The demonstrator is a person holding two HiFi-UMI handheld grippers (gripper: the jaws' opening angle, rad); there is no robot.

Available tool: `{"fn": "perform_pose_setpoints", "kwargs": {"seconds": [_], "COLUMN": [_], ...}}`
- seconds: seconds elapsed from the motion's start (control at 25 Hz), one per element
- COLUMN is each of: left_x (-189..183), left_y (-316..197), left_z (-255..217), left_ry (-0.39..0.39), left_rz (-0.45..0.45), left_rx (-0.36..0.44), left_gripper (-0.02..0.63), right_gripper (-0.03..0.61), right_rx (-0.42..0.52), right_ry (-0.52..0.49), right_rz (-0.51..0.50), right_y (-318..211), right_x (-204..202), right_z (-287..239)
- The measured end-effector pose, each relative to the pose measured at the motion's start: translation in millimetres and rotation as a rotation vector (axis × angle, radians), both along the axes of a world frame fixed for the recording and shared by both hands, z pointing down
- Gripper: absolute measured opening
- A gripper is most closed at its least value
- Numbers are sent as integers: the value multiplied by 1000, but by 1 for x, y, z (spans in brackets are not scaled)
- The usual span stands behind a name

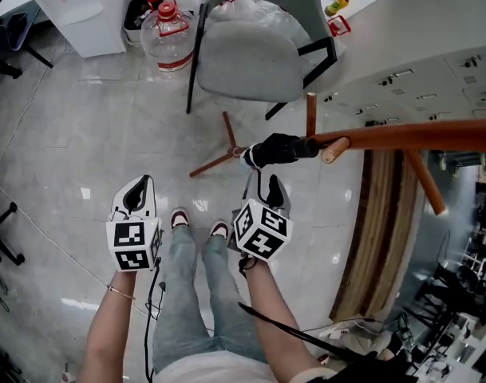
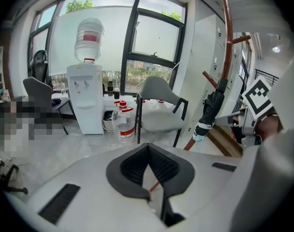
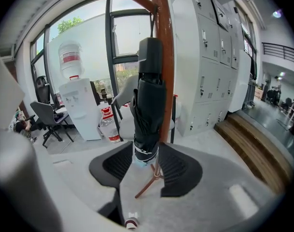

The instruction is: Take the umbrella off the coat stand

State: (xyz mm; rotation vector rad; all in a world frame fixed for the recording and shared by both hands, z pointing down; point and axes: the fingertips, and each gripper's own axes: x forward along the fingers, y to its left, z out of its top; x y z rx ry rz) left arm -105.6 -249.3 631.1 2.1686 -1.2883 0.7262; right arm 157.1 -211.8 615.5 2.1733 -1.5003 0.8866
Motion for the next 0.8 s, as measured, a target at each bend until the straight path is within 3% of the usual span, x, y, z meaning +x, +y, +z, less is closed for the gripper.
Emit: {"fn": "perform_pose_setpoints", "kwargs": {"seconds": [0.44, 0.8], "left_x": [-21, -30], "left_y": [-5, -16], "left_z": [16, 25], "left_ry": [-21, -28], "left_rz": [-6, -9], "left_rx": [-33, -51], "left_gripper": [2, 2], "right_gripper": [230, 256], "right_rx": [-7, -14], "right_ry": [17, 53], "right_rz": [72, 141], "right_y": [-20, -32], "right_x": [1, 8], "right_z": [14, 21]}}
